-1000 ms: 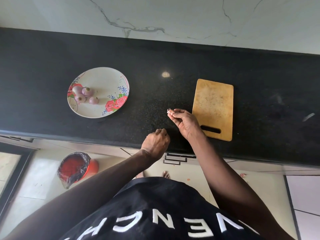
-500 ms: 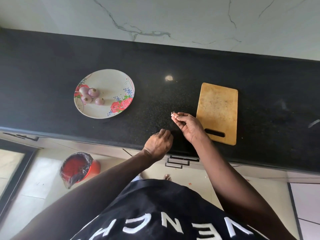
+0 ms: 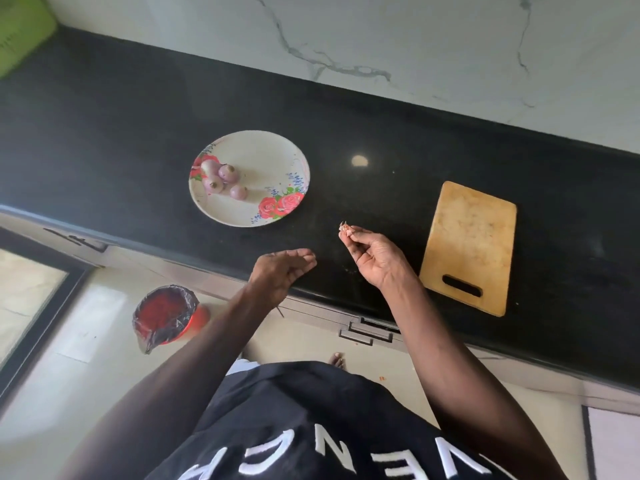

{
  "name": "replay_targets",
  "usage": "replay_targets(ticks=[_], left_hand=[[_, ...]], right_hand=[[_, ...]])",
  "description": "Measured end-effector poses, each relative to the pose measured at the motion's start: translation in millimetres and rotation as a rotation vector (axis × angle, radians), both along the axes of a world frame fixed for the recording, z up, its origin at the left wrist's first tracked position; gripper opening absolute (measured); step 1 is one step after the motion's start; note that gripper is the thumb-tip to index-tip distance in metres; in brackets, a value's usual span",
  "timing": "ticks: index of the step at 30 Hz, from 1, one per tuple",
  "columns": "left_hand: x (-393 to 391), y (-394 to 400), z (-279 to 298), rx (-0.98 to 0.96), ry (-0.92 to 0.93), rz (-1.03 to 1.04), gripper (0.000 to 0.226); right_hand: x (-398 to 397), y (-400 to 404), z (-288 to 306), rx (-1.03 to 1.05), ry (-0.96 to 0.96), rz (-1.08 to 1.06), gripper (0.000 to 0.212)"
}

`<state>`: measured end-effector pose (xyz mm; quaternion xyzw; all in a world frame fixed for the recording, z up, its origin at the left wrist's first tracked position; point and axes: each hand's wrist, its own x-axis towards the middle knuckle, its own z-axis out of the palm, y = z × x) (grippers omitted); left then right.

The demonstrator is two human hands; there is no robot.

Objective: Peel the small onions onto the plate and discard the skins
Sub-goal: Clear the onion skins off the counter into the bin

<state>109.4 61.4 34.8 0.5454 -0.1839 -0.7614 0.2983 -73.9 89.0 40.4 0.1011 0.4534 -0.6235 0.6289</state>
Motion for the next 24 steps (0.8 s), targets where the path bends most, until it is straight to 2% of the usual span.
replay_targets(ticks=[3, 8, 13, 19, 24], left_hand=[[41.3, -12.9, 5.4, 0.048, 0.090, 0.077, 0.020], [135.3, -32.2, 6.6, 0.064, 0.124, 0.201, 0.021], [243.4, -45.8, -12.0, 0.091, 0.136, 0.438, 0.020], [367.3, -49.9, -63.8, 0.172, 0.044, 0.617, 0.024], [434.7, -67.7, -156.4, 0.308, 0.007, 0.748, 0.020]], right_hand=[[41.2, -14.6, 5.7, -0.004, -0.011, 0.110, 0.017], [134.1, -50.3, 11.8, -0.041, -0.001, 0.304, 0.022], [249.6, -89.1, 0.2, 0.000, 0.045, 0.538, 0.022], [384.0, -114.7, -55.6, 0.110, 0.161, 0.867, 0.024], [457.8, -138.7, -135.7, 0.277, 0.135, 0.896, 0.026]])
